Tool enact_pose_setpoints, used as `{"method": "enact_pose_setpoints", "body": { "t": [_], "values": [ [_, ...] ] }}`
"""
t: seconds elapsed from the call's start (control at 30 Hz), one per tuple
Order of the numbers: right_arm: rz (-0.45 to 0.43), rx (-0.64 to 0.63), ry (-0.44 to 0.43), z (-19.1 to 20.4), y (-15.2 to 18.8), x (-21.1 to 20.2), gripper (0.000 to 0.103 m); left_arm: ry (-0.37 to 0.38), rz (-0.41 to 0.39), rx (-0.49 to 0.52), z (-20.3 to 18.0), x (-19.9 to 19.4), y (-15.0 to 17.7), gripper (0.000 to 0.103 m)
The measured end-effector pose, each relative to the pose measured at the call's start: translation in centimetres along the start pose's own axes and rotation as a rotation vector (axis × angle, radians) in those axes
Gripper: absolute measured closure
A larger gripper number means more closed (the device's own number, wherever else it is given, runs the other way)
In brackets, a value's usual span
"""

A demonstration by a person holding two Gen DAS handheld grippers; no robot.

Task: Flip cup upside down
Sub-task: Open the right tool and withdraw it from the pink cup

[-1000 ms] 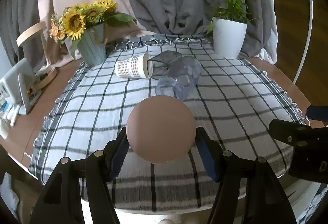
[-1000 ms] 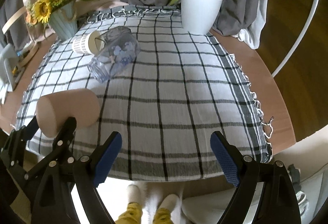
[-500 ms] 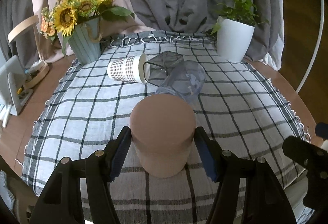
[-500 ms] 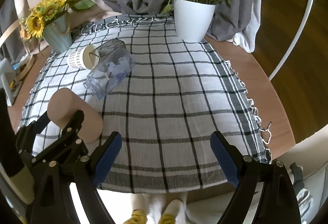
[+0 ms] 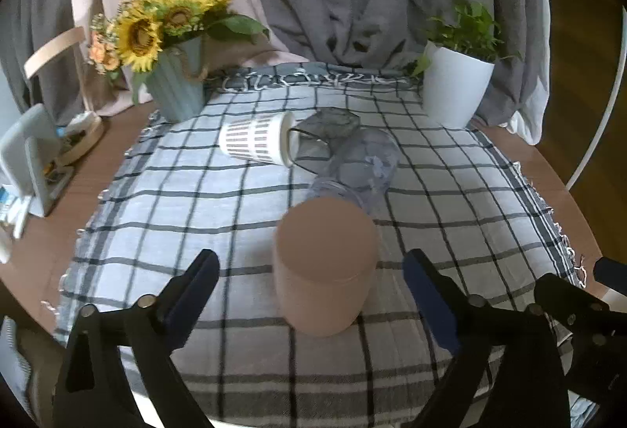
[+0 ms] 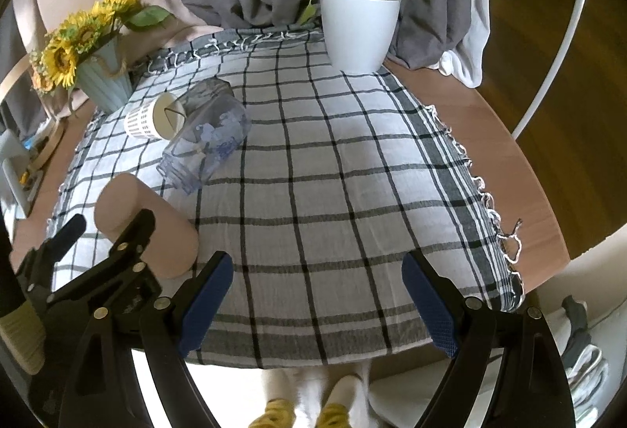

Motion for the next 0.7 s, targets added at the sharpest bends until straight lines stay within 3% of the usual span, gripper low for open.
{"method": "enact_pose_setpoints", "body": {
  "t": [0.17,0.7],
  "values": [
    [-0.038,0.023,-0.029,-0.1,-0.3,-1.8,0.015,-0.055,-0.011,0.01,0.8,-2.8,-0.6,0.0],
    [-0.155,-0.009,-0.105,1.2,-0.8,-8.5,0.011,-0.166,-0.048,0.009,3.8,-10.4,-1.7,0.0]
  ]
}}
Point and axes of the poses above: each gripper's, at about its wrist camera, not at the fingertips, and x roughly the way its jaws point, z to its left, y to its underside, the point moved 2 cm from there along x, roughly the way its jaws point, and after that the axes turned 5 degrees about -x, right-handed, at the moved point
